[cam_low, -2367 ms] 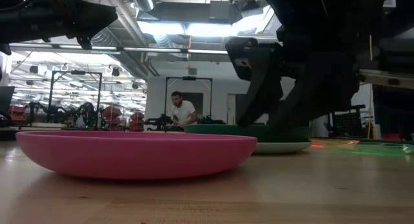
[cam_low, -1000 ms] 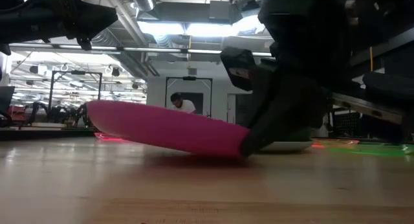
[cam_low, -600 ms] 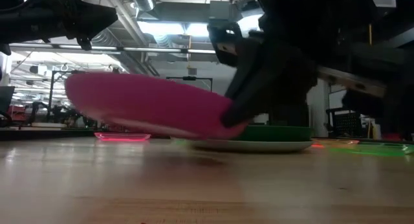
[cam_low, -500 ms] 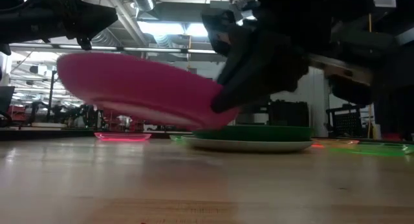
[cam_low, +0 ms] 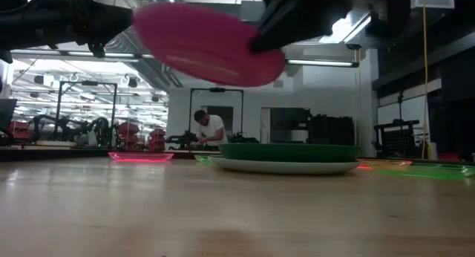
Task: Stack plastic plates
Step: Stack the pink plate on the light orange plate, then stack the right light green plate on the pink plate
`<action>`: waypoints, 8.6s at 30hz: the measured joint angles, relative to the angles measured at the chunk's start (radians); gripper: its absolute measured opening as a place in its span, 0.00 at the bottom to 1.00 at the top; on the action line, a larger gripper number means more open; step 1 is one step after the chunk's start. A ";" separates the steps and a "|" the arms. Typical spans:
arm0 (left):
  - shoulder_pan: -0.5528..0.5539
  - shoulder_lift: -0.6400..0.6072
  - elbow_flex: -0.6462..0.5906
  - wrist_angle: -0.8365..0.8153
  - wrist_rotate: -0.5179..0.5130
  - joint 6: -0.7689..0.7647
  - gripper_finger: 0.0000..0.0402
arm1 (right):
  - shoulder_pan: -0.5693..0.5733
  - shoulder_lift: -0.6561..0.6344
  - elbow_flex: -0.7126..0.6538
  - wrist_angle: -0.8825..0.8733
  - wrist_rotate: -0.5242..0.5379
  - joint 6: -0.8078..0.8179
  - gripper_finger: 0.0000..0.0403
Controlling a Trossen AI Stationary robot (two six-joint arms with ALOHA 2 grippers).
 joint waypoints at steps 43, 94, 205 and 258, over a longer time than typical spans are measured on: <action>0.000 0.000 0.000 -0.001 -0.011 0.000 0.21 | -0.260 -0.236 -0.525 0.179 -0.089 0.290 0.00; 0.000 0.000 0.000 -0.008 -0.014 -0.026 0.21 | -0.416 -0.224 -0.462 0.059 0.005 0.590 0.34; 0.000 0.000 0.000 -0.014 -0.011 -0.034 0.21 | -0.149 -0.123 -0.457 -0.604 0.102 1.325 0.03; 0.000 0.000 0.000 -0.023 -0.012 -0.033 0.21 | -0.149 -0.130 -0.151 -0.478 0.226 0.789 0.00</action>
